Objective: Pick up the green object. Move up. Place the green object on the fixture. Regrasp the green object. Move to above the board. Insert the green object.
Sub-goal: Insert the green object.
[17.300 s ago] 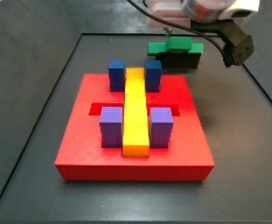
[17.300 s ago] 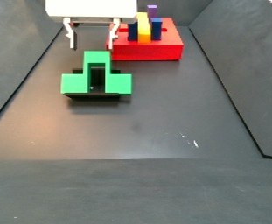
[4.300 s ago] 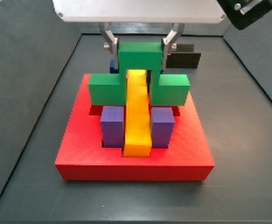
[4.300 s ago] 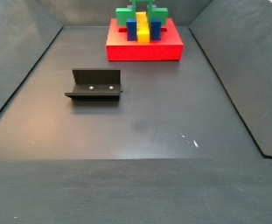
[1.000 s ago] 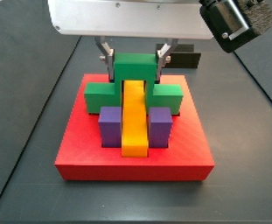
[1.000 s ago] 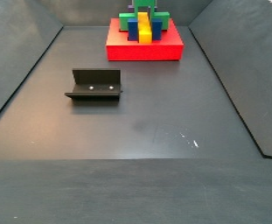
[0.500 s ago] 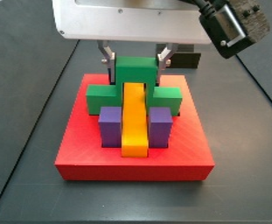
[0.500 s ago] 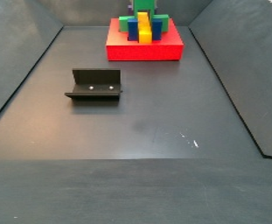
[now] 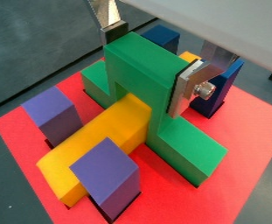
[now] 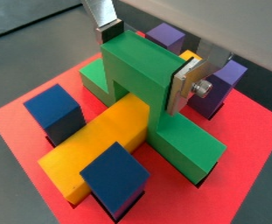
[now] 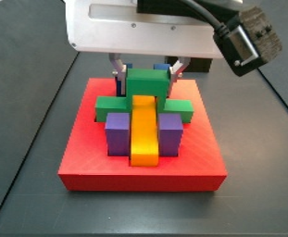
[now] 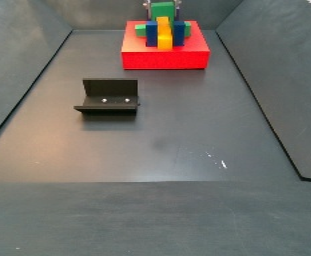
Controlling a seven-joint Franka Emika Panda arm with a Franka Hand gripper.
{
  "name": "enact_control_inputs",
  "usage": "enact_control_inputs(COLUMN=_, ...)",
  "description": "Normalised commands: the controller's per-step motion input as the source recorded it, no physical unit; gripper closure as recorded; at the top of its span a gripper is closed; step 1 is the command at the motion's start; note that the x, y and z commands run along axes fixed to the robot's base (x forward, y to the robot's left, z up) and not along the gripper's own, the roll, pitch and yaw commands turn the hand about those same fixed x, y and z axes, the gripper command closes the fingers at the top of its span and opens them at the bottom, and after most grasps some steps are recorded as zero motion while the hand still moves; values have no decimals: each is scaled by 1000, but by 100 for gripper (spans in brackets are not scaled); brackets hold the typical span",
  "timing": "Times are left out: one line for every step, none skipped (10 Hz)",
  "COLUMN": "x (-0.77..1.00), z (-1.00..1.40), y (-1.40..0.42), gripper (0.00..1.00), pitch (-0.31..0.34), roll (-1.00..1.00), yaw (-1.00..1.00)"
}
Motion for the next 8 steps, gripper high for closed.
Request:
enact_control_inputs(x=0, z=-634, y=0, gripper=100, pitch=0, roll=34, yaw=-83)
enact_control_inputs(x=0, z=-729, y=-43, gripper=100, pitch=0, roll=77, yaw=-83)
enact_control_inputs(x=-97, z=-663, y=-140, gripper=100, pitch=-6, roll=111, yaw=-60)
enact_control_inputs(x=-17, z=-363, y=-111, gripper=100, pitch=0, roll=34, yaw=-11)
enact_control_inputs(x=0, z=-3, y=0, gripper=100, pitch=0, roll=-1, yaw=-23)
enact_control_inputs(x=0, z=0, y=0, gripper=100, pitch=0, roll=7, yaw=0)
enact_control_inputs(x=0, z=-109, y=0, gripper=100, pitch=34, roll=177, yaw=0)
enact_control_inputs(x=-3, z=-3, y=-23, gripper=100, pitch=0, roll=231, yaw=0)
